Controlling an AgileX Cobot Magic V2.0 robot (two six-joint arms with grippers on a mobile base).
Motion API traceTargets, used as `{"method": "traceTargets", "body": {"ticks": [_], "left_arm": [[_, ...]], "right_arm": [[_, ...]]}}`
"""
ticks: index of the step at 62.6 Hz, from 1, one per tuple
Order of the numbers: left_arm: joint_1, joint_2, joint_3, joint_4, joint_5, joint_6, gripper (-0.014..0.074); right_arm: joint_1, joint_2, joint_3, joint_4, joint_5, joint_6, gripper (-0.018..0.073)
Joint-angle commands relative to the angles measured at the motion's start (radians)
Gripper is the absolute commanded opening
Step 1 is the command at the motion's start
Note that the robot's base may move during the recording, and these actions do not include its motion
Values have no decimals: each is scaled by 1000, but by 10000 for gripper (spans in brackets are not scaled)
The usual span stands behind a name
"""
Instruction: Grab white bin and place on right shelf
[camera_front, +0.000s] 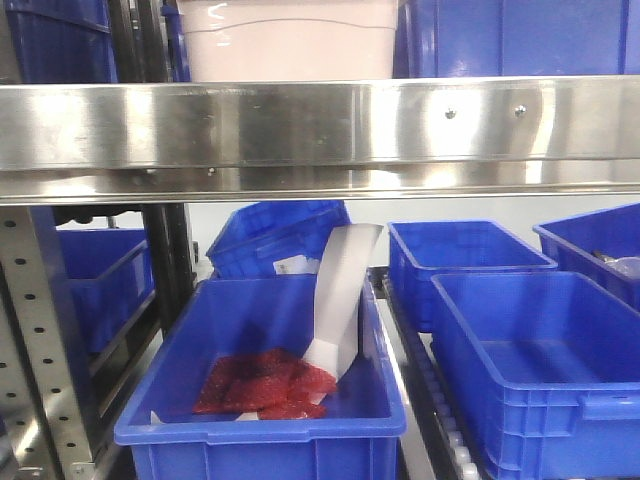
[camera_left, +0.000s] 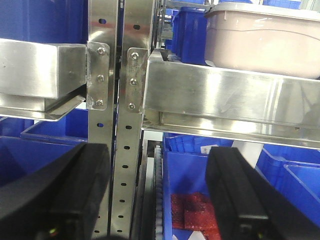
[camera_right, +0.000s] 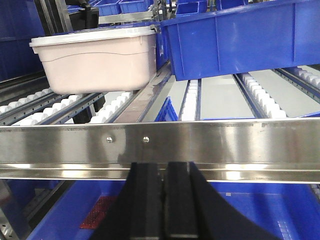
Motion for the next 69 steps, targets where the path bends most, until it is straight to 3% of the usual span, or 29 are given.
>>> {"method": "traceTargets", "body": {"ticks": [1,13,18,24,38,40,44,51,63,69], "left_arm": [[-1,-10,23,-9,-78,-6,-117],[-1,-10,23,-9,-78,-6,-117],[-1,-10,23,-9,-78,-6,-117],[-1,-10,23,-9,-78,-6,-117],[-1,-10,23,-9,-78,-6,-117],[-1,-10,23,-9,-78,-6,-117],[-1,-10,23,-9,-78,-6,-118],[-1,-10,23,-9,-78,-6,-118],[-1,-10,23,-9,-78,-6,-117],[-1,-10,23,-9,-78,-6,-117]], "right_arm": [[-5,6,-27,20,-46,-3,50],[-5,6,-27,24,-46,5,50],[-5,6,-27,-41,-46,48,50],[-5,6,-27,-237,-45,197,50],[-4,6,-9,-898,-69,791,50],[-4,4,5,-983,-94,894,50],[-4,-11,49,-1098,-157,1002,50],[-4,-54,135,-1114,-252,997,50],[-4,-164,259,-939,-274,818,50],[-4,-219,301,-932,-272,804,50]]}}
